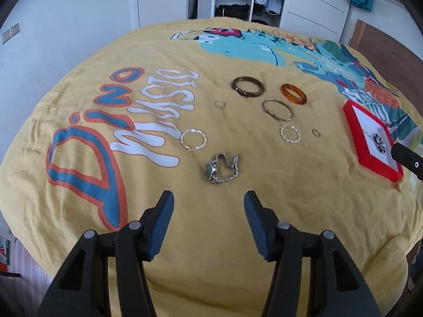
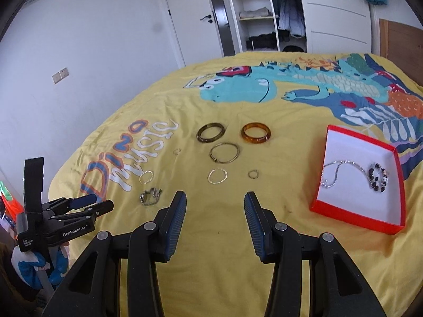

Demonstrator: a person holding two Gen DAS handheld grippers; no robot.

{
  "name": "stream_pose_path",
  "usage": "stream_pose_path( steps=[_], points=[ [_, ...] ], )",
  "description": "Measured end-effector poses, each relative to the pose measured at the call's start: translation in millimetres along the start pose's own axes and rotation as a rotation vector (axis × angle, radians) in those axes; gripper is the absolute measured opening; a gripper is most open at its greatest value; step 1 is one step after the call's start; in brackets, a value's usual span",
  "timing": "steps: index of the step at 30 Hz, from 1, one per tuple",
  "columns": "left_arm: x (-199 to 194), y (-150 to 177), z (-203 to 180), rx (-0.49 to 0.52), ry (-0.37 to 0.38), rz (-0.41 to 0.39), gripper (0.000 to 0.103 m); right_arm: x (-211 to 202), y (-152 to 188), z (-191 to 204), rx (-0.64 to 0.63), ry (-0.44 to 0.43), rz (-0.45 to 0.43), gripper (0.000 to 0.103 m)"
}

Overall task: Organize jewelry
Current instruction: 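Grasp the silver chain bracelet with the left tool while the right tool grasps a small silver ring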

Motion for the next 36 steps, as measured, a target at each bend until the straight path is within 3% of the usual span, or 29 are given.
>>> stream_pose_path(
  steps=[13,25,29,36],
  points=[
    [82,3,-10,-0.028,0.016,0.113,0.053,98,27,-39,0.04,0.007,0.138,0.045],
    [103,-4,-6,-0.059,0.023,0.072,0.052,156,24,-62,0.055,0.009,0.152,0.045],
    [102,-4,-4,-0.06,0.025,0.057,0.036,168,23,-71,0.069,0.017,0.148,0.045],
    [99,-3,-4,-0.058,0.03,0.054,0.017,186,23,-79,0.069,0.016,0.147,0.037]
  ],
)
Point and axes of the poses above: each gripper's, at about its wrist camera, not at the fingertips, and x roughly the way its jaws point, z to its left, y to its underside, the point moved 2 cm from there along x, roughly the way its jaws point, and after that the axes turned 12 degrees about -z, right-handed, at the moved point
